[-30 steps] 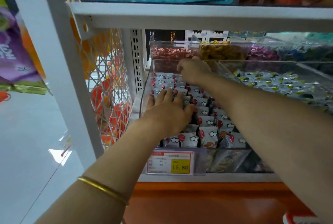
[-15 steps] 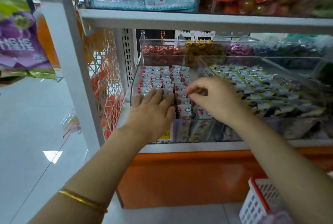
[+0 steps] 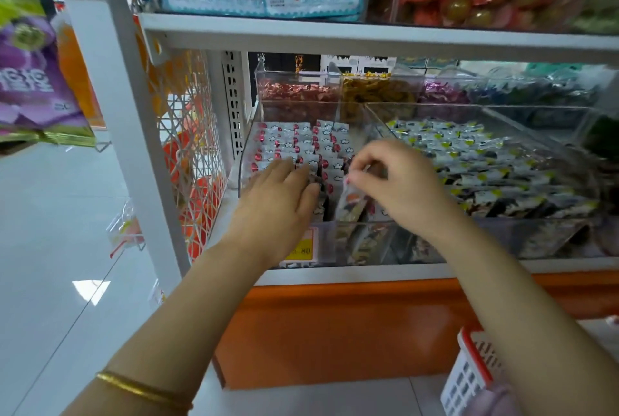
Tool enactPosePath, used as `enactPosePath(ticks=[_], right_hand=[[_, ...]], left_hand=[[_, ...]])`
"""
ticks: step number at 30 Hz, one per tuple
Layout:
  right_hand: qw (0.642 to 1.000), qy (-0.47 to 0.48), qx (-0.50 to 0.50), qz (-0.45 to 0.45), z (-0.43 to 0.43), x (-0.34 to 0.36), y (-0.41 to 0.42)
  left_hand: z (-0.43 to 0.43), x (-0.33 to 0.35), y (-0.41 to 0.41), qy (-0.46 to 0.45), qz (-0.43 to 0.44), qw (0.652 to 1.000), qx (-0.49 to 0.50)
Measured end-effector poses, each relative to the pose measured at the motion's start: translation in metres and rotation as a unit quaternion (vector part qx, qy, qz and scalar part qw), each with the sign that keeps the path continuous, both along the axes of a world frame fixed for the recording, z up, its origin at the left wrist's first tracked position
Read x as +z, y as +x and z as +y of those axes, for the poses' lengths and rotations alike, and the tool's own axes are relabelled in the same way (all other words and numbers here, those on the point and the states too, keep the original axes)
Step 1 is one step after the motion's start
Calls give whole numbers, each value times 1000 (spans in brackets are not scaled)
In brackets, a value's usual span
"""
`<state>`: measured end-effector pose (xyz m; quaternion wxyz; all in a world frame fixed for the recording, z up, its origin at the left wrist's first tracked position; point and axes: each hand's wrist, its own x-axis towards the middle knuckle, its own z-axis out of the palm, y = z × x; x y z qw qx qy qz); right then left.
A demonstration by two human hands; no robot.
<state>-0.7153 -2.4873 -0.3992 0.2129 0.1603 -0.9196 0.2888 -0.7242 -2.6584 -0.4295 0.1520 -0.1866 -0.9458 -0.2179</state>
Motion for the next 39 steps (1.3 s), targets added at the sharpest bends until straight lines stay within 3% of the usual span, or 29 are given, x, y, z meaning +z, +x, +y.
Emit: enactPosePath(ticks=[2, 5, 8, 10, 13, 16, 19, 24, 28, 30, 32, 37, 39], right_hand=[[990, -137, 6, 44, 8, 8, 6], [947, -311, -24, 75, 16, 9, 13], [871, -490, -19, 21, 15, 5, 16], [825, -565, 4, -13, 11, 4, 16], [799, -598, 35, -52, 5, 1, 16], [812, -578, 51, -60, 2, -3, 17], [818, -568, 56, -72, 1, -3, 17], [743, -642, 135, -134, 1, -1, 13], [701, -675, 152, -170, 1, -4, 10], [703, -674, 155, -168, 2, -5, 10], [733, -649, 139, -149, 3, -5, 9], [815, -562, 80, -114, 6, -7, 10], [843, -526, 65, -90, 6, -7, 10]], left_hand=[[-1, 9, 3, 94, 15, 995, -11], [-1, 19, 10, 171, 7, 985, -28], [0, 23, 16, 244, -52, 967, -59], [0, 24, 16, 348, -117, 927, -74], [-1, 26, 14, 480, -192, 854, -58], [-3, 28, 15, 565, -224, 793, -52], [-5, 28, 17, 574, -213, 788, -63], [-9, 30, 16, 655, -220, 721, -47], [-12, 29, 15, 661, -217, 717, -35], [-11, 29, 14, 663, -220, 715, -38], [-12, 30, 13, 660, -215, 718, -47], [-16, 28, 10, 574, -178, 794, -92], [-17, 28, 11, 561, -202, 796, -107]])
